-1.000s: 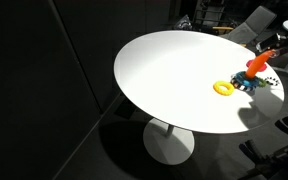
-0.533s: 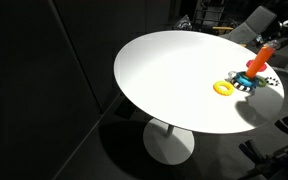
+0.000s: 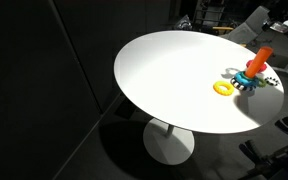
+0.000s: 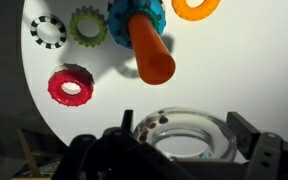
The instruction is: Remove the clear ring from the stand and place it on the table
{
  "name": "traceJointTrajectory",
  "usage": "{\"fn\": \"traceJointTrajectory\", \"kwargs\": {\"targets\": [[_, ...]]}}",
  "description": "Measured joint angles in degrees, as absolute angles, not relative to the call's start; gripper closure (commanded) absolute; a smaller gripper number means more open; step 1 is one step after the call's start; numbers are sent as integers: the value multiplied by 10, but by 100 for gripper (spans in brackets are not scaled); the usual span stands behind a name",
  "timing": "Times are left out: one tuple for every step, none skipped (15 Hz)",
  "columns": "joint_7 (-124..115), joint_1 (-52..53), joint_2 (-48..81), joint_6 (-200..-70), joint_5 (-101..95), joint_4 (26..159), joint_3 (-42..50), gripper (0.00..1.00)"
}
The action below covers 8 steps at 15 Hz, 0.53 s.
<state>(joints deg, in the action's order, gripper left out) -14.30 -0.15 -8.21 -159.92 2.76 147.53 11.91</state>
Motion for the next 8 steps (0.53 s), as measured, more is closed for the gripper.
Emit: {"fn": "traceJointTrajectory", "kwargs": {"targets": [[-143, -14, -81, -1584, 28, 1468, 111, 33], [-143, -25, -80, -1570, 28, 1462, 106, 33], [-143, -35, -77, -1556, 28, 1455, 103, 33], [-143, -44, -72, -1545, 28, 1449, 101, 33], [-143, -52, -67, -1534, 28, 1442, 101, 33], [-143, -59, -61, -1523, 28, 1436, 101, 33], [-143, -66, -53, -1515, 28, 1429, 101, 33], [-143, -73, -44, -1507, 28, 1422, 101, 33]]}}
